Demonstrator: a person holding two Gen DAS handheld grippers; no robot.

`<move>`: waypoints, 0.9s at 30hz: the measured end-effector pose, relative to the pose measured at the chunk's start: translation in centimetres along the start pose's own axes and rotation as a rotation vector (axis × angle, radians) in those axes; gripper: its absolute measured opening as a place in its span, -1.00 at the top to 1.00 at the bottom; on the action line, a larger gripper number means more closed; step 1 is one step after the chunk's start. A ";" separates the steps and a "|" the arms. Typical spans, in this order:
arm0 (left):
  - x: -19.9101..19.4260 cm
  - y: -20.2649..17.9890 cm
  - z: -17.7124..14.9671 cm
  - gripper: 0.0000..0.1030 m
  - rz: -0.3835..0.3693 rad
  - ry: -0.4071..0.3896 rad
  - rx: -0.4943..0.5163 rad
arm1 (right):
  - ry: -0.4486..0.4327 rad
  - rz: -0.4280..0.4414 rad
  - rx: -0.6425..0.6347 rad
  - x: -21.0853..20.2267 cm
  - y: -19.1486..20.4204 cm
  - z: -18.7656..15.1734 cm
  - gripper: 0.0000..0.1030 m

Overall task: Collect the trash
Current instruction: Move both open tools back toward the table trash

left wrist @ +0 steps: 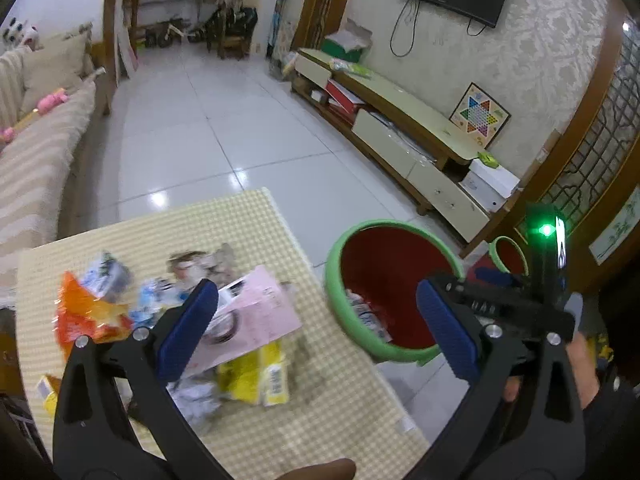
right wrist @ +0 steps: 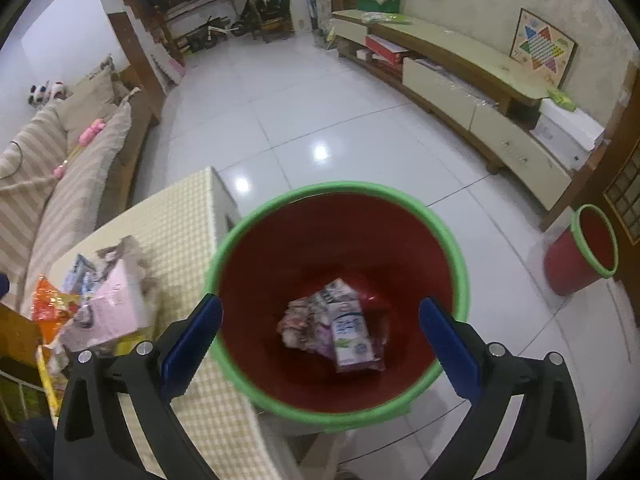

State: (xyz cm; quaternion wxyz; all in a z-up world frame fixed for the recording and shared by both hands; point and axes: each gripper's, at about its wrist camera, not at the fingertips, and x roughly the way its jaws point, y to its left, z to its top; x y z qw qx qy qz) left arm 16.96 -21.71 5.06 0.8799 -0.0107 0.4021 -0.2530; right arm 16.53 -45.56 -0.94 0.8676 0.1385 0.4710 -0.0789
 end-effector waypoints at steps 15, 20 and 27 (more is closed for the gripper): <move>-6.6 11.0 -8.2 -0.89 0.125 -0.007 -0.259 | 0.030 0.199 -0.086 -1.1 7.5 -3.2 -0.85; -8.0 15.2 -11.2 -0.89 0.186 0.003 -0.333 | 0.056 0.233 -0.139 -0.9 10.9 -4.9 -0.85; -8.5 19.7 -15.0 -0.89 0.238 0.048 -0.439 | 0.092 0.248 -0.206 0.0 15.2 -6.7 -0.84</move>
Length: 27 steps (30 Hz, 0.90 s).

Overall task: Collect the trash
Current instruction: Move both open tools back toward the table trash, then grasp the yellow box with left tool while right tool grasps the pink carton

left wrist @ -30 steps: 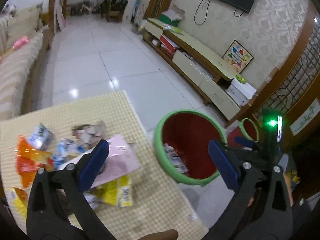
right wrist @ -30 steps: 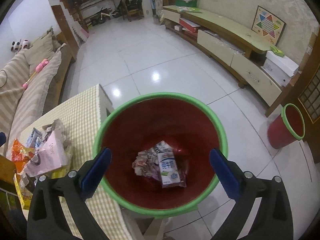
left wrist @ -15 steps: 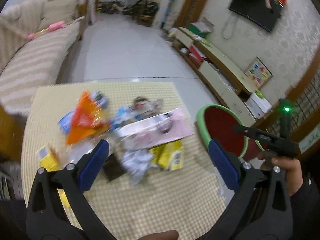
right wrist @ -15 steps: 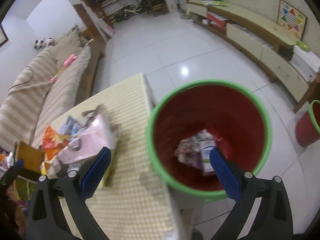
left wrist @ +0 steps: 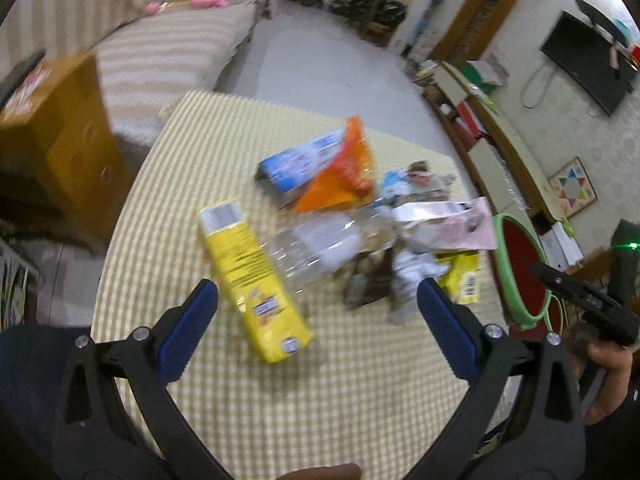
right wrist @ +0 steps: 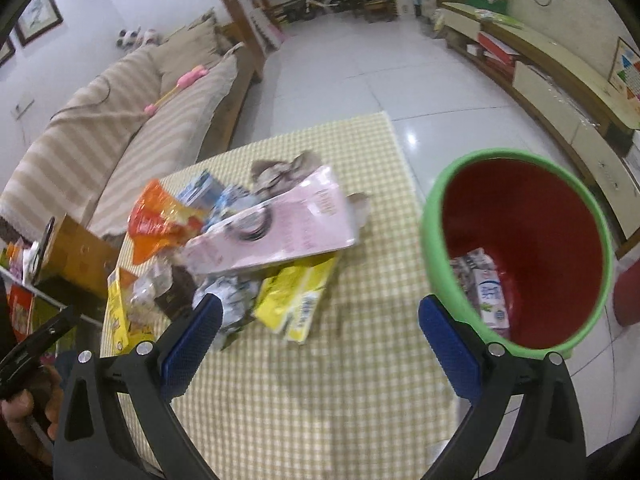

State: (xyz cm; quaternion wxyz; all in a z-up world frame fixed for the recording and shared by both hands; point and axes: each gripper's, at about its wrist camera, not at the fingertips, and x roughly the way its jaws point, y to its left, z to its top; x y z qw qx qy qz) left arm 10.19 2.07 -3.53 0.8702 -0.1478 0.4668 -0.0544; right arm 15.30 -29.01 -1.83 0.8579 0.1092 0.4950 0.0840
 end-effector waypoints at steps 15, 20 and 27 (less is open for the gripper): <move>6.6 3.4 -1.8 -0.89 0.107 0.181 -0.054 | 0.070 0.011 0.133 3.7 0.5 1.2 -0.85; 7.5 3.6 -1.7 -0.62 0.107 0.194 -0.048 | 0.102 0.031 0.220 5.1 -0.2 1.7 -0.85; 7.2 2.9 -1.8 -0.17 0.059 0.177 0.006 | 0.108 0.090 0.330 6.5 -0.4 2.5 -0.85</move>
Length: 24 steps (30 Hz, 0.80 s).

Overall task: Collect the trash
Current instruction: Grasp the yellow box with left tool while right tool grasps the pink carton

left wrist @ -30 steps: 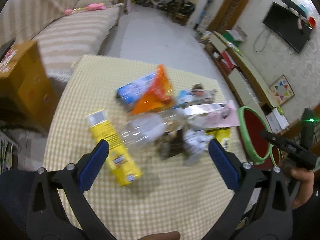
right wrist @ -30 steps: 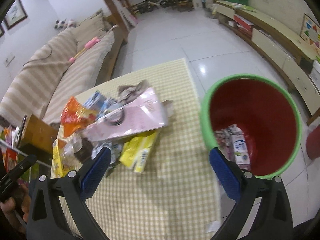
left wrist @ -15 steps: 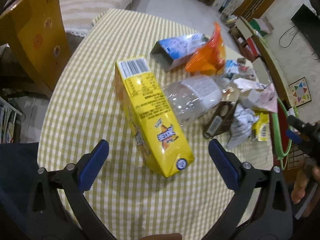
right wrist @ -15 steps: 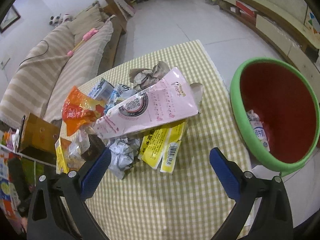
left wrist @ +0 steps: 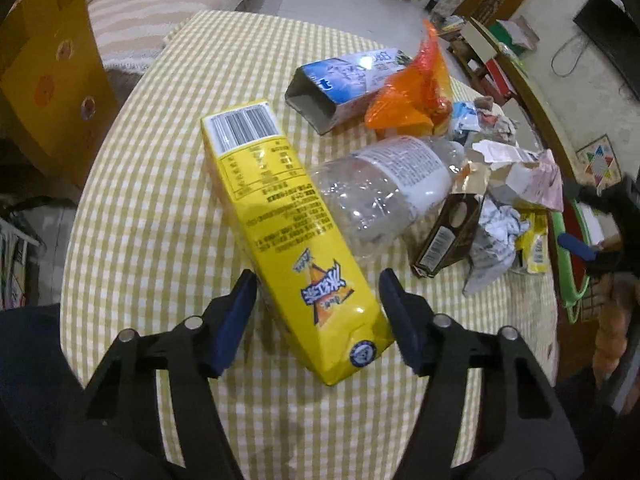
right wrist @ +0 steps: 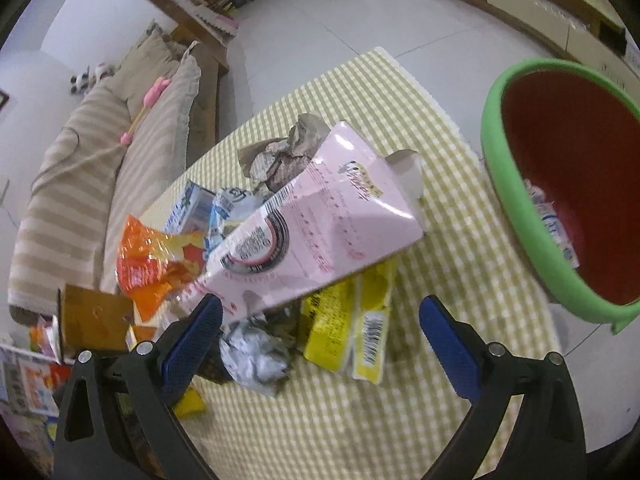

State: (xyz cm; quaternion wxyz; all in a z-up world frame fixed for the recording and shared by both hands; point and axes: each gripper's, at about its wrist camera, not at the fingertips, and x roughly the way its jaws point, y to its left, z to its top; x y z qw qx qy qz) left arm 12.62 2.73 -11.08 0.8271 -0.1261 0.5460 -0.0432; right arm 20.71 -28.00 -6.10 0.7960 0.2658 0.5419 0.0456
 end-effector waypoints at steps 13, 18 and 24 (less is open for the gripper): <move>-0.2 -0.1 -0.2 -0.11 -0.014 -0.005 0.006 | 0.004 -0.013 0.123 2.3 1.4 1.6 -0.85; -0.7 0.1 -0.4 -0.03 -0.013 -0.010 0.004 | -0.015 -0.031 0.073 2.2 2.2 2.0 -0.17; -1.6 0.2 -0.6 0.12 -0.008 -0.025 -0.006 | -0.051 -0.048 -0.018 0.4 2.9 1.8 0.10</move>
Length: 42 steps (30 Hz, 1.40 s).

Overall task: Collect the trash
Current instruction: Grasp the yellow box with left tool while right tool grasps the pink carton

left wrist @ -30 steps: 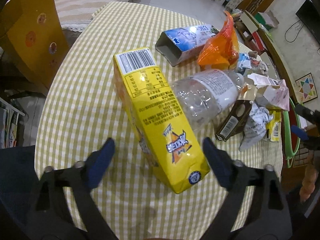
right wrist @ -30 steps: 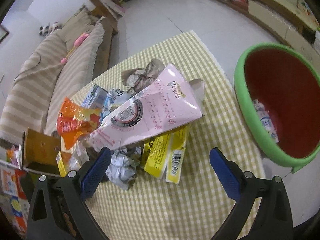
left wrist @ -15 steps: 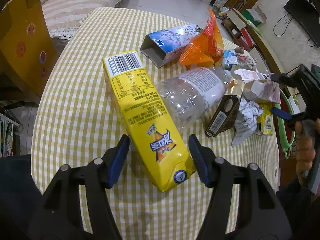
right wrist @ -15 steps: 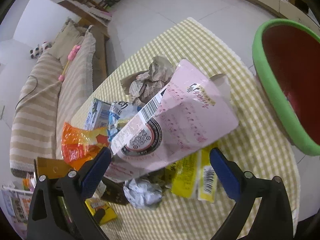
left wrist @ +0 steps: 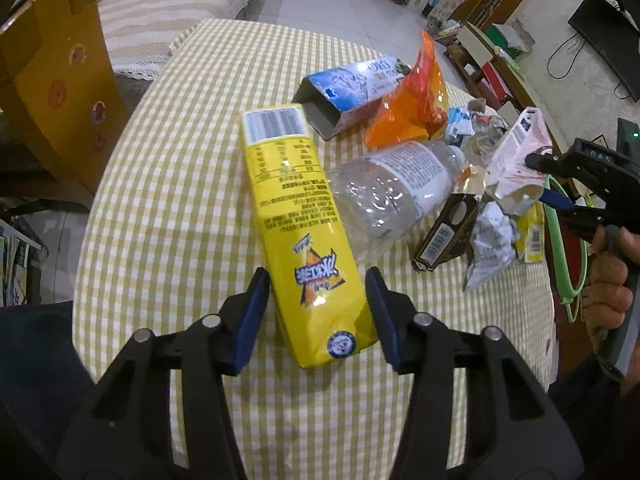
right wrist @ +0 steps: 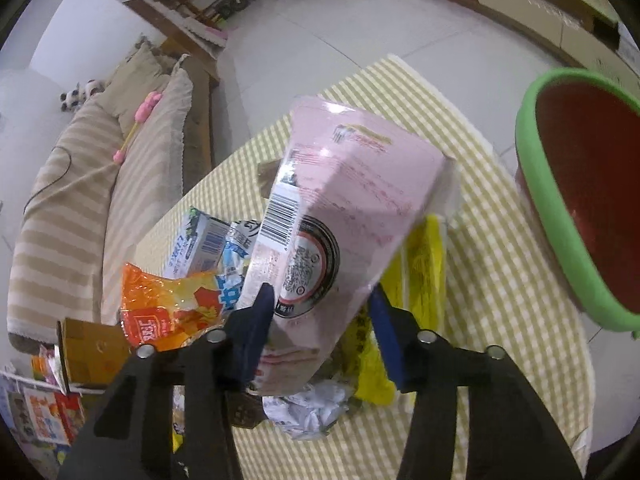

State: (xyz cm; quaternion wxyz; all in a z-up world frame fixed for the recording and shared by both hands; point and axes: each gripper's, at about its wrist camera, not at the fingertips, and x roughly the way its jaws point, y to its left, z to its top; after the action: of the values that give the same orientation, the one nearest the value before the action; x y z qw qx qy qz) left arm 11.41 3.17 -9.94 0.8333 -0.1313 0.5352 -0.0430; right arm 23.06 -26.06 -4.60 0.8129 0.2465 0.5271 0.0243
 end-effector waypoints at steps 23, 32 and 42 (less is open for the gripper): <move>-6.4 -0.7 -1.0 0.22 0.064 -0.117 0.040 | -0.114 0.009 -0.250 -8.3 1.4 -3.2 0.11; -8.8 -2.8 0.0 0.22 0.047 -0.164 0.077 | -0.128 0.011 -0.320 -10.7 0.5 -3.5 0.10; -8.8 -8.4 2.7 0.22 -0.015 -0.178 0.171 | -0.165 -0.020 -0.282 -12.9 -3.3 -2.6 0.11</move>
State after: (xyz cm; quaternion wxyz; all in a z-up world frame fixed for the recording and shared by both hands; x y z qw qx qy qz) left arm 10.68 -2.58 1.05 0.8853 -0.0670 0.4527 -0.0829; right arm 14.37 -31.81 4.10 0.8802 0.1260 0.4523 0.0695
